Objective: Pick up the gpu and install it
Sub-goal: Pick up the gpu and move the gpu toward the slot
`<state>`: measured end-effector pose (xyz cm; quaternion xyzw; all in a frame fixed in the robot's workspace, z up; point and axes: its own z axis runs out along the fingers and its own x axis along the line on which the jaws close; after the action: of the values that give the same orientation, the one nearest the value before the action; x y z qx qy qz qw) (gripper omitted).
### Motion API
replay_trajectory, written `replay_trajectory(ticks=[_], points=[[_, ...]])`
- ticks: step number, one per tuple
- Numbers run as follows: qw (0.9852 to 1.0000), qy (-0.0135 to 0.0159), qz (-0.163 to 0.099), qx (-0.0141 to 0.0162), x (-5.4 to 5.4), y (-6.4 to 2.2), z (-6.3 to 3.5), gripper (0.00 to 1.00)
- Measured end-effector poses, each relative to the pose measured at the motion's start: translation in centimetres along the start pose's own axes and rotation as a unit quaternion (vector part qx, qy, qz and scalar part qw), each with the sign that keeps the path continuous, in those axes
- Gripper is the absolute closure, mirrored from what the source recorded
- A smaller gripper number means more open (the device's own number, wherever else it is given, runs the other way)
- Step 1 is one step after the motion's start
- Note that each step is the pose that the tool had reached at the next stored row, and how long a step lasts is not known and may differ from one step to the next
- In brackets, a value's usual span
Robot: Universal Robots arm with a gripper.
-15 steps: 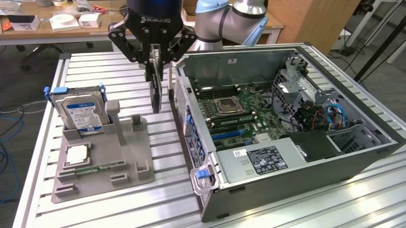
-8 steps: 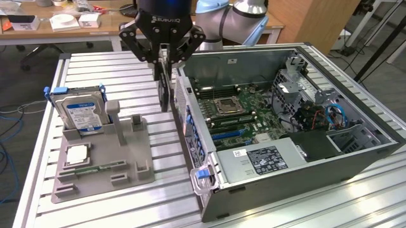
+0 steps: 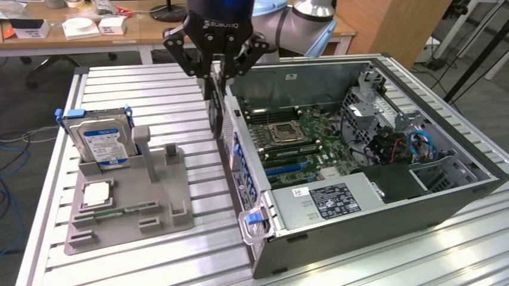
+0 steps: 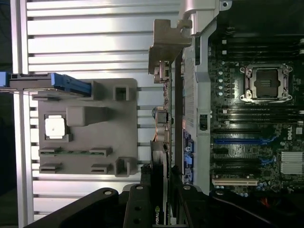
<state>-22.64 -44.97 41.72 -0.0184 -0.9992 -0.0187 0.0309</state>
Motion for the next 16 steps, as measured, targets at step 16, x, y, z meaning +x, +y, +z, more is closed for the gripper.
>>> replay_trajectory(ticks=[16], points=[[1.0000,0.0000,-0.001,0.0000,-3.9,0.19,-0.23,0.74]])
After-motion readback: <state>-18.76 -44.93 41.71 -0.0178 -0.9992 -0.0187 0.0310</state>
